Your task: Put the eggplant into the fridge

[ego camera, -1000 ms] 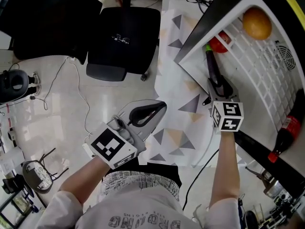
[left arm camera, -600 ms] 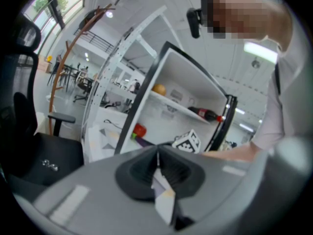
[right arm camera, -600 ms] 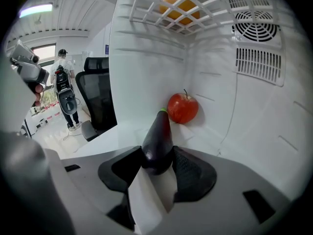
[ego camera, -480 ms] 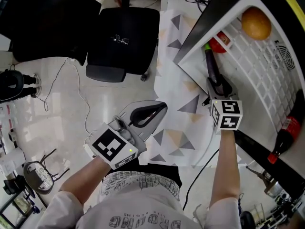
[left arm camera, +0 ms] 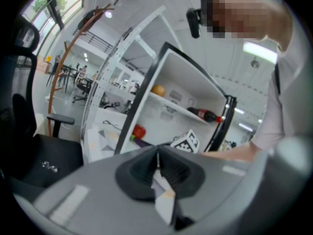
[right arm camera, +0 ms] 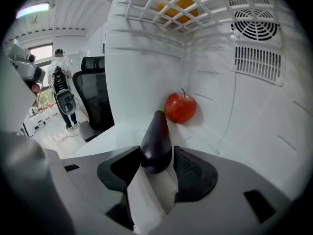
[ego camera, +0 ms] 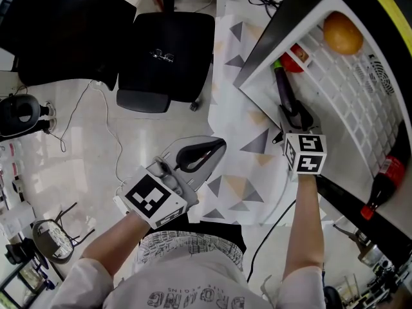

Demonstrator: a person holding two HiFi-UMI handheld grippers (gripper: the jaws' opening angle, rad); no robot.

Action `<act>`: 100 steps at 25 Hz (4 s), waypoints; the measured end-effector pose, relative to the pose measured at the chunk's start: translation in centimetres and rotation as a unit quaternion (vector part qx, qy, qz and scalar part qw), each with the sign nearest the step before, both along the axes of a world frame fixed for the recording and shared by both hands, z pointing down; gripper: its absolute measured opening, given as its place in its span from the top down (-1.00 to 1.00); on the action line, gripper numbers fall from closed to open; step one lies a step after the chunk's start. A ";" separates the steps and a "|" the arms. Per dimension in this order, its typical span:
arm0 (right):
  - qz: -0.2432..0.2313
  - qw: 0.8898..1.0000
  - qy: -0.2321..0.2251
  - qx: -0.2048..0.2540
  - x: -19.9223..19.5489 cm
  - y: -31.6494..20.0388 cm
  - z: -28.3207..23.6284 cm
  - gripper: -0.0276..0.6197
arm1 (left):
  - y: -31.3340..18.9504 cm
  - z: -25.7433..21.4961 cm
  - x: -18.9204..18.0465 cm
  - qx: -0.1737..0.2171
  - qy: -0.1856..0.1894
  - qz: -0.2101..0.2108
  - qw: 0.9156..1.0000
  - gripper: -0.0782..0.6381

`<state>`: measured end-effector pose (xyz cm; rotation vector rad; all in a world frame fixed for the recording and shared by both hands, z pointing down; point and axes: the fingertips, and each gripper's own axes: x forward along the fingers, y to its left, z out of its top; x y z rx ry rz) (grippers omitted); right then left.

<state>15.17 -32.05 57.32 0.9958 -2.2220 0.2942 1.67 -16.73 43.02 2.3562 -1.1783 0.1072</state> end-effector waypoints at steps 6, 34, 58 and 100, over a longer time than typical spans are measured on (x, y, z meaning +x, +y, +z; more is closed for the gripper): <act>0.000 1.000 -0.003 0.000 0.0 0.1 -0.1 0.24 | 0.1 -0.2 0.0 0.002 -0.003 0.002 1.000 0.75; 0.034 0.998 -0.050 0.035 1.2 2.7 -6.4 0.20 | 0.6 -3.3 0.4 0.030 -0.016 0.033 0.999 0.75; 0.088 0.982 -0.126 0.107 -0.2 12.2 -19.0 0.71 | 3.8 -10.7 -0.4 0.114 -0.050 0.098 0.987 0.75; 0.099 0.965 -0.179 0.166 -3.3 20.1 -28.1 0.91 | 5.7 -16.0 -2.1 0.166 -0.054 0.124 0.977 0.75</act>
